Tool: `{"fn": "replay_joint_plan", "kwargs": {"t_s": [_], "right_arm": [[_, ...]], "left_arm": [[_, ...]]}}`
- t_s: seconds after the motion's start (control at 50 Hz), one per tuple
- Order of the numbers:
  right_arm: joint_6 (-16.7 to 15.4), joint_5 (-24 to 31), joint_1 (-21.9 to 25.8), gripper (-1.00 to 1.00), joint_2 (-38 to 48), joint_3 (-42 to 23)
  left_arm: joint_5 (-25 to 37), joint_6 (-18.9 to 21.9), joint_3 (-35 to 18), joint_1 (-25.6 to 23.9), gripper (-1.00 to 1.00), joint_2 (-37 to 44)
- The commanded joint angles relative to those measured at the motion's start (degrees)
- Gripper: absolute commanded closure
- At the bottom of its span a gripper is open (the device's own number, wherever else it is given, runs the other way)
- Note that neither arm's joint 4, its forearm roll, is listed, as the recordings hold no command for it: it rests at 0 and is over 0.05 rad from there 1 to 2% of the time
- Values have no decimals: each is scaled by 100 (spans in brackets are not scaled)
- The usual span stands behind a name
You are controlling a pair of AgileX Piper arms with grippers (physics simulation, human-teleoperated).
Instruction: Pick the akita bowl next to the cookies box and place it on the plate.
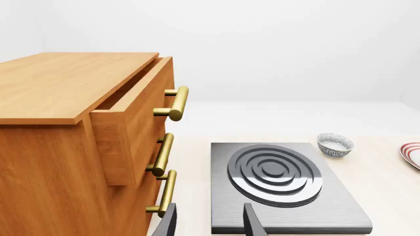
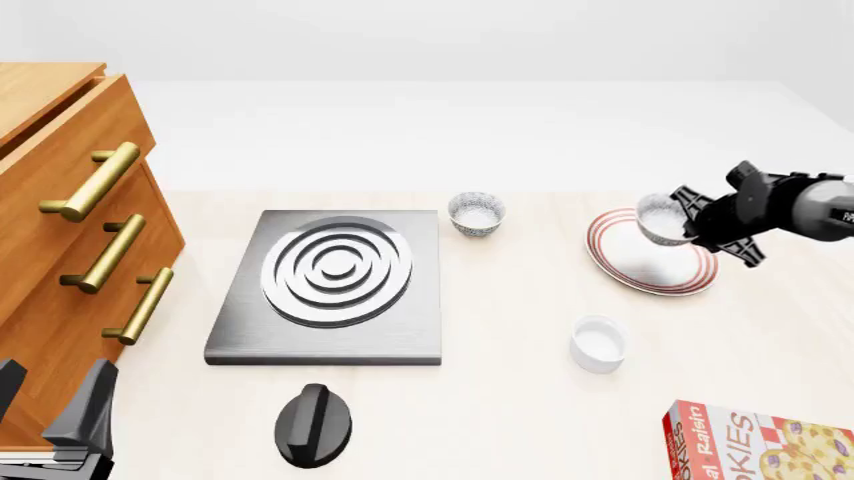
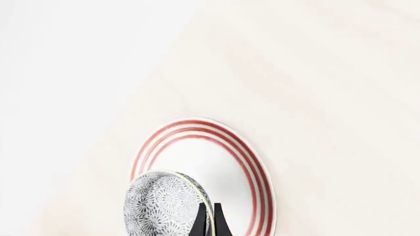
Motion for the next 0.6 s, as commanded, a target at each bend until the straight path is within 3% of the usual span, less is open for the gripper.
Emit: {"fn": "replay_joint_plan", "kwargs": {"t_s": [0.02,0.6], "right_arm": [[-13,-38,32,100,249,-218],[-154,-46,31,100,643,-382]], "left_arm": [[0,0,0,0,-100,0],[0,0,0,0,-100,0]]}}
